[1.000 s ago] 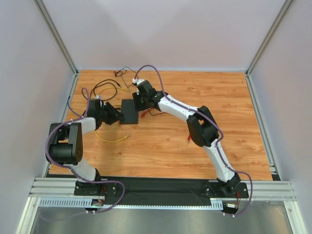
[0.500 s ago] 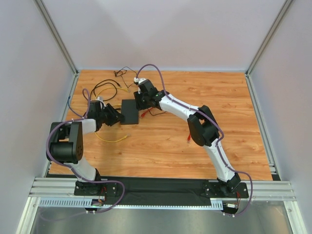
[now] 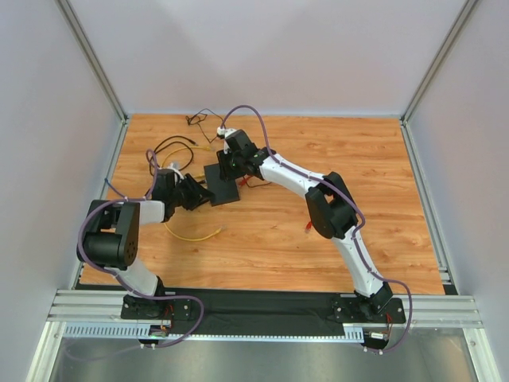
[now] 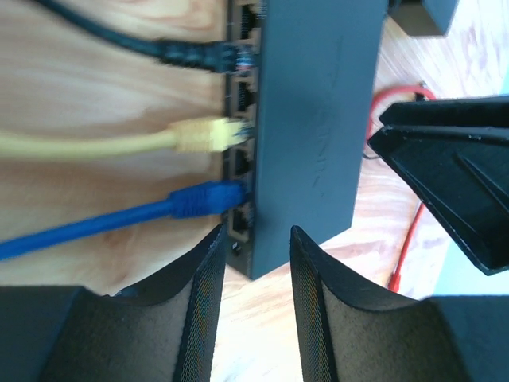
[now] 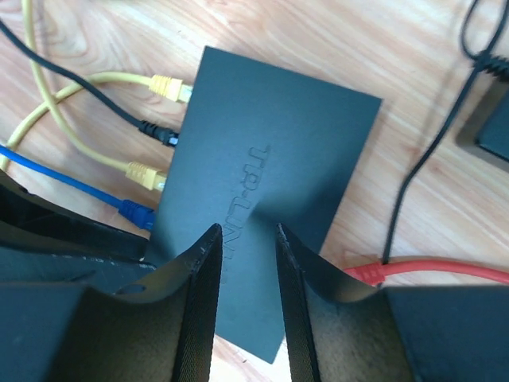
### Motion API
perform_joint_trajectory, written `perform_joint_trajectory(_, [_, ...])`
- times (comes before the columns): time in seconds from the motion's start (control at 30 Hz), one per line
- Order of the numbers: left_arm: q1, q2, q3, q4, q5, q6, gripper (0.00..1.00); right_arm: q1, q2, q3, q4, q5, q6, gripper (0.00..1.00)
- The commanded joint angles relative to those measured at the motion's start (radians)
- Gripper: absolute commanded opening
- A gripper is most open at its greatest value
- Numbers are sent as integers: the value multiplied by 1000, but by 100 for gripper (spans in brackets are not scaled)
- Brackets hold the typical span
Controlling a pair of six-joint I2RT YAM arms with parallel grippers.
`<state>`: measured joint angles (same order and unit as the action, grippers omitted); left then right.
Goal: Pull the plug from the switch port
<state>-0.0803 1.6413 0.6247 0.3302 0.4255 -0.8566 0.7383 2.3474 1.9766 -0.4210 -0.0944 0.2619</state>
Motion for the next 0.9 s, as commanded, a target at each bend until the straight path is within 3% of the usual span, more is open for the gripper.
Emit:
perform_joint_trajectory(0.0, [4, -92, -23, -23, -85, -41, 45, 7, 12, 36, 22, -50, 22, 35])
perform_joint_trajectory(0.17, [4, -179, -77, -8, -155, -133, 44, 9, 33, 34, 8, -64, 48, 34])
perform_joint_trajectory(0.4, [1, -179, -213, 295, -206, -379, 33, 10, 49, 41, -18, -70, 48, 33])
perform_joint_trajectory(0.53, [-10, -156, -305, 449, -270, -496, 35, 10, 53, 45, -32, -73, 39, 33])
perform_joint_trajectory(0.87, [-39, 31, -342, 748, -356, -654, 42, 9, 50, 44, -47, -70, 16, 33])
